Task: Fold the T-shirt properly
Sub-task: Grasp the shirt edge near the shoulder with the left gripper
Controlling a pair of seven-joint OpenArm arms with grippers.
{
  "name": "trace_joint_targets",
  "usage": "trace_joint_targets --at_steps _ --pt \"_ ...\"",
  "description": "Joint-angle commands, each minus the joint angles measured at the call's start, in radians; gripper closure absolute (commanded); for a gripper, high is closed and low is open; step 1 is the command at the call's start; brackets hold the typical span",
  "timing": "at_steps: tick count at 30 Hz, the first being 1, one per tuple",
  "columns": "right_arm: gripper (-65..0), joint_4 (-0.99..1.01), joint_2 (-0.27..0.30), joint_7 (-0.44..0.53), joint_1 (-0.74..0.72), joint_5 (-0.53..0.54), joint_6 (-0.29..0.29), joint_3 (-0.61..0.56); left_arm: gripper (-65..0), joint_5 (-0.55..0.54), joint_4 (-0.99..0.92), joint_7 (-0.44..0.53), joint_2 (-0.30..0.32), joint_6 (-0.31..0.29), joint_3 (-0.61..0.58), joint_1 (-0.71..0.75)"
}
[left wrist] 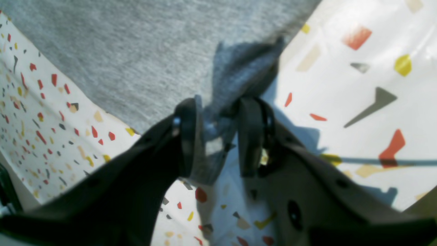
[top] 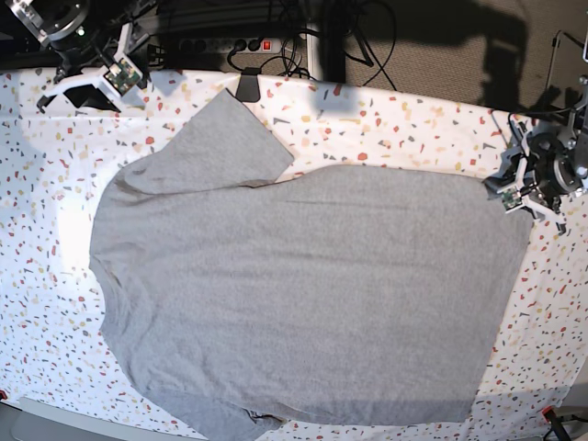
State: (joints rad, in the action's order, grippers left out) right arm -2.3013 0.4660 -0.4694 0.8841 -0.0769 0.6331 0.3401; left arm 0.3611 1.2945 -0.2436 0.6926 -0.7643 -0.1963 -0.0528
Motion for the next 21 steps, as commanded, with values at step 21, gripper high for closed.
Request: trace_joint_targets --at_steps 21 --pt "-31.2 -0.018 0.010 0.014 -0.026 0.002 -0.006 0.006 -20.3 -0.245 0.306 -0.222 0.159 0.157 -0.003 0.153"
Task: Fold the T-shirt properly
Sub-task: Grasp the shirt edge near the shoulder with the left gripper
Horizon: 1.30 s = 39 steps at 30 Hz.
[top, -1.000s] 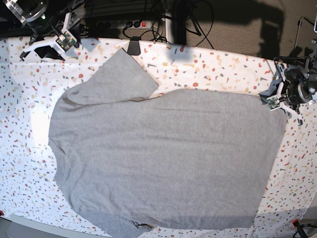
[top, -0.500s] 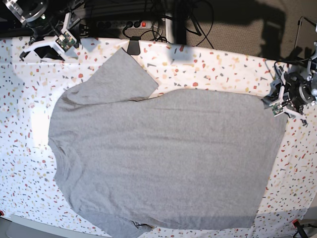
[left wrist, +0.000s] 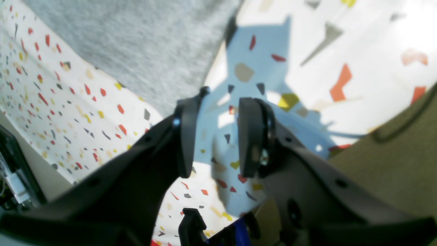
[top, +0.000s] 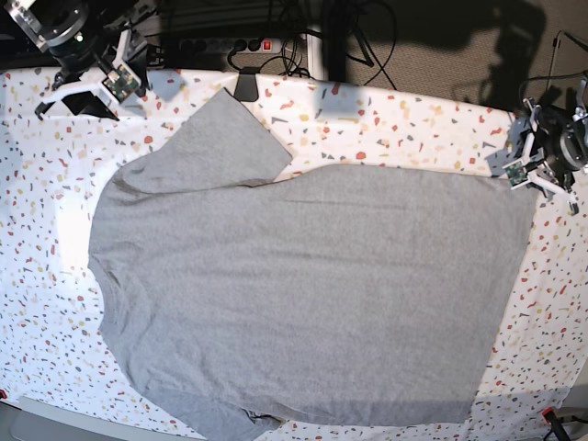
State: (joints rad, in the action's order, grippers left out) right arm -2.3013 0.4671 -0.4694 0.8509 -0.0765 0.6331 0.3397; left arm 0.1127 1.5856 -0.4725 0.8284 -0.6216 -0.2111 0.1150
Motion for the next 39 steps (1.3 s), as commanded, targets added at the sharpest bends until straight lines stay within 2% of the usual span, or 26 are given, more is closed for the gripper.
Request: trace_joint_targets --at_steps 1,4,5,16,18,21,26,29,33,35,39 --pt "-31.2 -0.018 0.009 0.013 0.007 0.002 -0.006 0.007 -20.3 0.010 0.015 0.019 0.023 0.031 0.012 -0.011" --pt "-31.2 -0.018 0.009 0.011 0.008 0.008 -0.006 0.007 -20.2 0.064 0.011 0.105 0.022 0.100 0.012 0.003" --pt "-31.2 -0.018 0.009 0.011 0.008 0.008 -0.006 0.007 -20.2 0.073 0.008 0.133 0.022 0.106 0.012 0.005" --pt "-31.2 -0.018 0.009 -0.018 0.008 0.008 -0.006 0.007 -20.2 0.082 -0.082 0.257 0.008 0.107 0.012 0.003" --pt "-31.2 -0.018 0.009 -0.017 0.007 0.008 -0.006 0.007 -20.2 0.109 -0.109 0.274 -0.010 0.119 0.012 0.000" --pt "-31.2 -0.018 0.009 -0.018 0.007 0.008 -0.006 0.007 -20.2 0.157 -0.147 0.306 -0.040 0.166 0.012 0.000" --pt "-31.2 -0.018 0.009 -0.018 0.007 0.008 -0.006 0.007 -20.2 0.251 -0.202 0.340 -0.093 0.167 0.012 -0.005" --pt "-31.2 -0.018 0.009 -0.018 0.007 0.008 -0.006 0.007 -20.2 0.272 -0.230 0.340 -0.103 0.170 0.012 -0.022" --pt "-31.2 -0.018 0.009 -0.017 0.008 0.008 -0.006 0.007 -20.2 0.273 -0.264 0.331 -0.102 0.167 0.012 -0.052" --pt "-31.2 -0.018 0.010 -0.017 0.007 0.008 -0.006 0.007 -19.7 0.274 -0.268 0.332 -0.102 0.147 0.012 -0.056" --pt "-31.2 -0.018 0.010 -0.017 0.007 0.008 -0.005 0.007 -18.5 0.281 -0.268 0.331 -0.102 0.027 0.012 -0.056"
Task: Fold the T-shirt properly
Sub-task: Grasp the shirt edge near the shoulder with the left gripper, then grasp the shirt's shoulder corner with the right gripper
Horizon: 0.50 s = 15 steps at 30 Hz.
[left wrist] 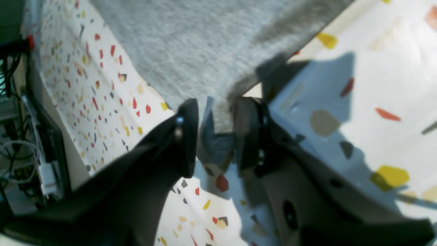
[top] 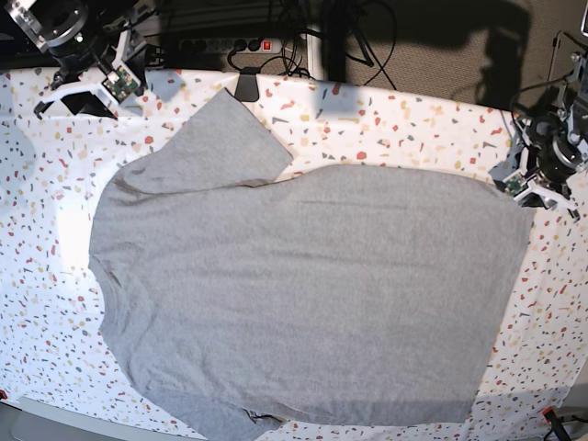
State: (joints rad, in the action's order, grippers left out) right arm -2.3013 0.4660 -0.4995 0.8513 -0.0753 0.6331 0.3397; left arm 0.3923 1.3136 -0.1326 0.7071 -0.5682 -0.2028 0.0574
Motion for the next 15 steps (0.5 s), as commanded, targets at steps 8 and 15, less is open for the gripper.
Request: trace_joint_targets --at_steps 8,15 --pt "-31.2 -0.018 0.021 0.040 0.007 0.007 -0.004 0.007 0.0 0.000 0.004 0.006 0.019 -0.099 0.004 0.001" --pt "-31.2 0.020 0.119 0.050 -0.046 0.006 0.022 0.005 0.0 -0.089 0.005 0.006 0.019 -0.098 0.004 0.004"
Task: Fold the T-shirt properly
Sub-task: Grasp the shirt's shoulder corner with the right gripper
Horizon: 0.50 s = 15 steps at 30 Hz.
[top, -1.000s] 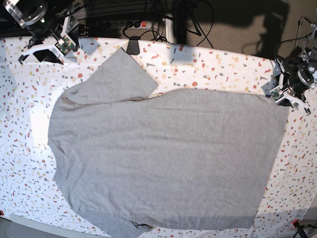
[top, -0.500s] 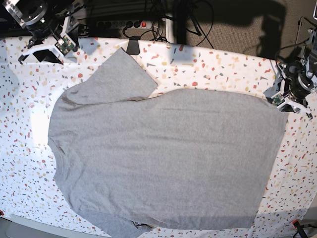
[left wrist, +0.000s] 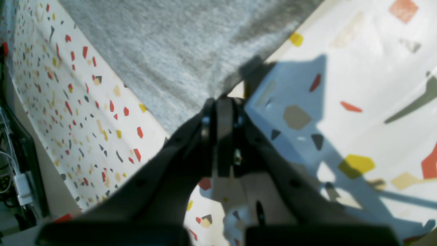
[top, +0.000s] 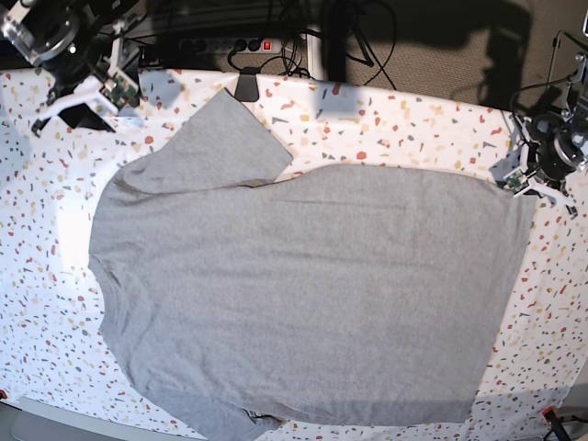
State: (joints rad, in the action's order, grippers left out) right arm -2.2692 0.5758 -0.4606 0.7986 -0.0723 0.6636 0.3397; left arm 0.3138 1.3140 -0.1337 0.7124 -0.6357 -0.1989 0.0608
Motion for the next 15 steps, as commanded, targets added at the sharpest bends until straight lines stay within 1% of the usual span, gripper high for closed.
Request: trace_joint_targets --at_steps 1,5,8,15 --pt "-31.2 0.009 0.022 0.012 -0.008 0.003 -0.009 0.000 0.0 -0.024 0.004 0.007 0.014 -0.031 0.000 0.000" --pt "-31.2 0.102 0.060 0.021 -0.069 -0.020 -0.009 -0.057 0.0 -0.035 0.004 -0.003 0.014 -0.031 0.000 0.000" --pt "-31.2 0.162 0.085 0.060 -0.128 -0.102 -0.009 -0.144 0.0 -0.035 0.005 -0.007 0.014 -0.031 0.000 0.000" --pt "-31.2 0.279 0.126 0.051 -0.301 -0.214 -0.029 -0.354 0.0 -0.035 0.005 -0.007 0.014 -0.031 0.000 0.000"
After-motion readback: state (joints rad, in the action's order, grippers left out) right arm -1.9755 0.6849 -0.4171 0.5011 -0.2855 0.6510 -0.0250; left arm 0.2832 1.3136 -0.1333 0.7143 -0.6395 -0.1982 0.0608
